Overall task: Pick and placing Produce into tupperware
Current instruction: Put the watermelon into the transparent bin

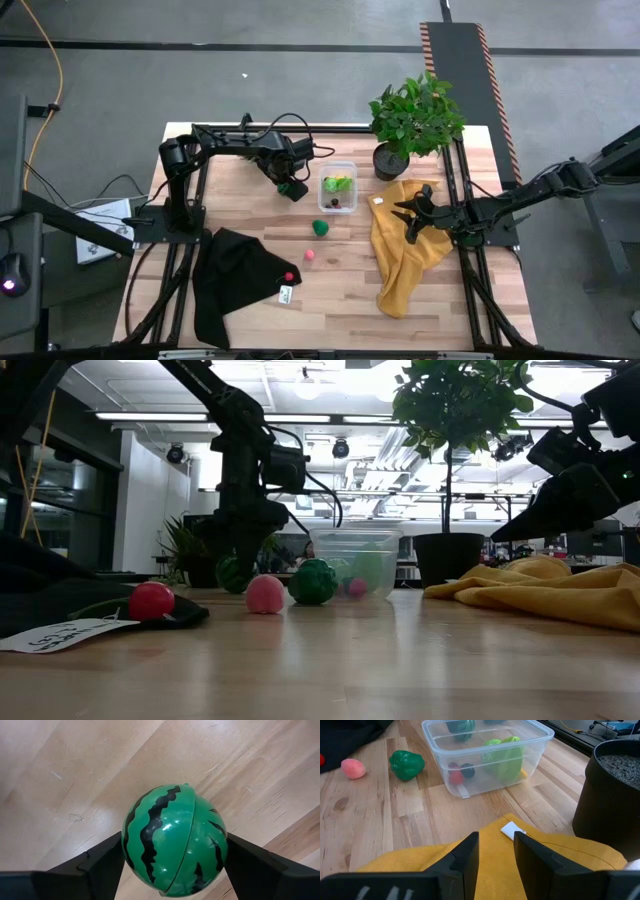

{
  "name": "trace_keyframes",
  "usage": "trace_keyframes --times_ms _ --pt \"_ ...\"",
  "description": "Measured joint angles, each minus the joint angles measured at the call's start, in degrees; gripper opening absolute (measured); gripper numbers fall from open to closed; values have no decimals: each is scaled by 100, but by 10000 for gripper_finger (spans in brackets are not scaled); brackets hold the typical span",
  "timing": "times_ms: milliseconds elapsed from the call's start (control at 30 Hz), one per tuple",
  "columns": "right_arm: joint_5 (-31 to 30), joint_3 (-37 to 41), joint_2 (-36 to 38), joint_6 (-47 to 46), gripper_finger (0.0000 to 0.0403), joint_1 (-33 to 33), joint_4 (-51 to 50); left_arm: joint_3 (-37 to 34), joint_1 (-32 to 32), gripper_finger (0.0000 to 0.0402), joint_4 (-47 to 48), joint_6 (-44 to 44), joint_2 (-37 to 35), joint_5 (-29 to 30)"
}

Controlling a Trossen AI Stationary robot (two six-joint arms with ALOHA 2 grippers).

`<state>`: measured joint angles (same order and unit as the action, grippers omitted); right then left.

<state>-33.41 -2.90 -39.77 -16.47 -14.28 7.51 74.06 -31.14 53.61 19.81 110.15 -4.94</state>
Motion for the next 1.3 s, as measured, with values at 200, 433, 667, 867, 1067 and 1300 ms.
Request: trace_keyframes --times_ms 200,433,667,867,1067,1300 --pt "0 0 0 0 114 2 2 0 0 282 -9 0 0 -1" --pt "0 0 0 0 114 1 1 0 0 296 -20 -1 0 1" --pt "0 0 0 0 114 0 2 0 0 281 -18 -2 0 1" --pt "0 0 0 0 114 0 0 0 0 287 -21 -2 0 1" --pt "0 0 0 0 114 0 1 0 0 283 -52 -2 0 1" --pt "0 0 0 0 114 2 2 0 0 284 -59 -2 0 1"
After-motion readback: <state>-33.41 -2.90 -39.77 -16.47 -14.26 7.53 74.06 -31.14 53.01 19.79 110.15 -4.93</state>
